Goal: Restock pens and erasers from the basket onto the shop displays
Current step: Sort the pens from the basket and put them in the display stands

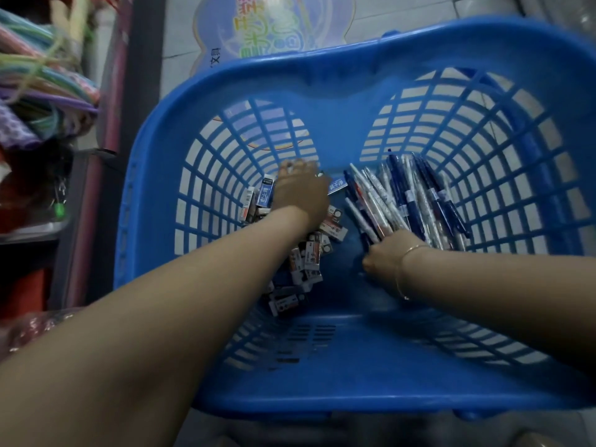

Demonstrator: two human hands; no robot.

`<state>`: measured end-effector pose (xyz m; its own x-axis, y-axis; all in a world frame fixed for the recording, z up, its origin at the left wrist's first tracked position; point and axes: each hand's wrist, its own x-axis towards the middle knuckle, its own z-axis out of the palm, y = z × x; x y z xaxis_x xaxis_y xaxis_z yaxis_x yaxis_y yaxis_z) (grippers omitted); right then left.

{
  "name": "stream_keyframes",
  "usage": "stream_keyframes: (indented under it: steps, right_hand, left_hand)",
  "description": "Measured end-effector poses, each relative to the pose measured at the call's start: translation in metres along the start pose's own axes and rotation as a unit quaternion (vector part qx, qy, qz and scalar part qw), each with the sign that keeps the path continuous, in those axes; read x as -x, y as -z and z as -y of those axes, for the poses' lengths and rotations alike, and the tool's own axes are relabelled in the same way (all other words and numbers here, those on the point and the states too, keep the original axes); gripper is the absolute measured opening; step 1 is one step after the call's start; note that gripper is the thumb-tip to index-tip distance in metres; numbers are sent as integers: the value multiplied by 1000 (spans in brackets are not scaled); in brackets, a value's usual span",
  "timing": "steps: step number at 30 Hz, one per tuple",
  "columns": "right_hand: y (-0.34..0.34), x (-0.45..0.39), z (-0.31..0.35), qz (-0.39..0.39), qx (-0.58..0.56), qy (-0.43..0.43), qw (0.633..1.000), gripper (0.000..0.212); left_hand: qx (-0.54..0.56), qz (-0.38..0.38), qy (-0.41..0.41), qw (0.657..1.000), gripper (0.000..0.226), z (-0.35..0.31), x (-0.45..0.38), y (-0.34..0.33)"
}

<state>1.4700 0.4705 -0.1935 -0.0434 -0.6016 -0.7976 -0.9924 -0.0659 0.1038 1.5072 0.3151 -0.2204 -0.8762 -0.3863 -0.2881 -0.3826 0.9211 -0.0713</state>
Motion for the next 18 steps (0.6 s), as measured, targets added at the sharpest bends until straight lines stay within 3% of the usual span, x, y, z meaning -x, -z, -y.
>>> stream_keyframes:
  steps: [2, 6, 9, 12, 14, 16, 18]
  right_hand:
    - [-6, -9, 3, 5, -6, -19, 1000, 33]
    - [-11, -18, 2, 5, -47, -64, 997, 32]
    - [-7, -16, -2, 8, -136, -114, 984, 31]
    - [11, -5, -23, 50, -268, -159, 949, 35]
    - [20, 2, -48, 32, -382, -176, 907, 32]
    - [26, 9, -73, -15, -444, -216, 869, 32]
    - [26, 11, -91, -55, -444, -263, 855, 35]
  left_hand:
    - [13, 16, 37, 999, 34, 14, 7, -4]
    - [27, 37, 20, 999, 51, 23, 18, -9]
    - [45, 48, 25, 997, 52, 20, 18, -8]
    - [87, 20, 28, 996, 41, 17, 19, -1]
    - [116, -14, -2, 993, 33, 11, 22, 8]
    - [149, 21, -42, 988, 26, -1, 27, 17]
    - [169, 90, -53, 980, 21, -20, 33, 18]
